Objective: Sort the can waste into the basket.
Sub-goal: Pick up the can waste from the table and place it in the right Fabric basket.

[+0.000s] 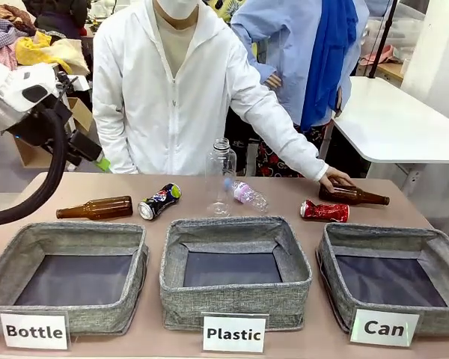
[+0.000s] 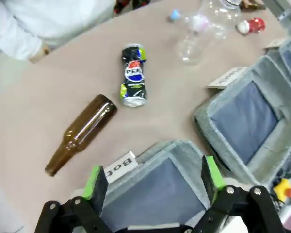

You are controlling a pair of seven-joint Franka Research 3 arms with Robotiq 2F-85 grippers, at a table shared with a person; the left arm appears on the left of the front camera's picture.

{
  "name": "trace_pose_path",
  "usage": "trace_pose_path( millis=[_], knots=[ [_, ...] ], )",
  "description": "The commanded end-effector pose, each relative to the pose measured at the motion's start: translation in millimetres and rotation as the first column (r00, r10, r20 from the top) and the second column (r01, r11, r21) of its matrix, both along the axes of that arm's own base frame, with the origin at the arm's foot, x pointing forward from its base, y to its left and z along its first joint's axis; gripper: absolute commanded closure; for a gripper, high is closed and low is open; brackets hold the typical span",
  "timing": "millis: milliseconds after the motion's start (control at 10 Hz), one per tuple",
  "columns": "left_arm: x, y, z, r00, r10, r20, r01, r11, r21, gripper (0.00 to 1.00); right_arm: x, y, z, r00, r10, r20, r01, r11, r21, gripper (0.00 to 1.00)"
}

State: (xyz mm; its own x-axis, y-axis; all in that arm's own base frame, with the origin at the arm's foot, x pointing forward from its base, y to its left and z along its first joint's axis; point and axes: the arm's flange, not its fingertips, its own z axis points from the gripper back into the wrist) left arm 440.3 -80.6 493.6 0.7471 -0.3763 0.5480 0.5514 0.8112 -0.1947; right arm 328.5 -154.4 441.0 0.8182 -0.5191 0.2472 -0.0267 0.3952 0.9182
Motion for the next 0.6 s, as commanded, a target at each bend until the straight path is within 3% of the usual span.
trace_pose_path(
  millis=[0,100,200,300,500],
  knots=[
    [1,2,-6,0.993,-0.093,-0.075,0.087,0.993,-0.075,0.00,3,-1,-1,0.999,0.000,0.034,0.000,1.000,0.005,0.00],
    [0,0,0,1.000,0.000,0.000,0.000,1.000,0.000,0.00,3,-1,-1,0.999,0.000,0.034,0.000,1.000,0.005,0.00],
    [0,-9,0,0.992,-0.125,0.024,0.124,0.990,0.064,0.00,3,-1,-1,0.999,0.000,0.034,0.000,1.000,0.005,0.00],
    [13,-19,-3,0.991,-0.123,0.050,0.118,0.989,0.089,0.00,3,-1,-1,0.999,0.000,0.034,0.000,1.000,0.005,0.00],
    [58,-38,-6,0.963,-0.266,0.042,0.258,0.956,0.139,0.00,3,-1,-1,0.999,0.000,0.034,0.000,1.000,0.005,0.00]
  ],
)
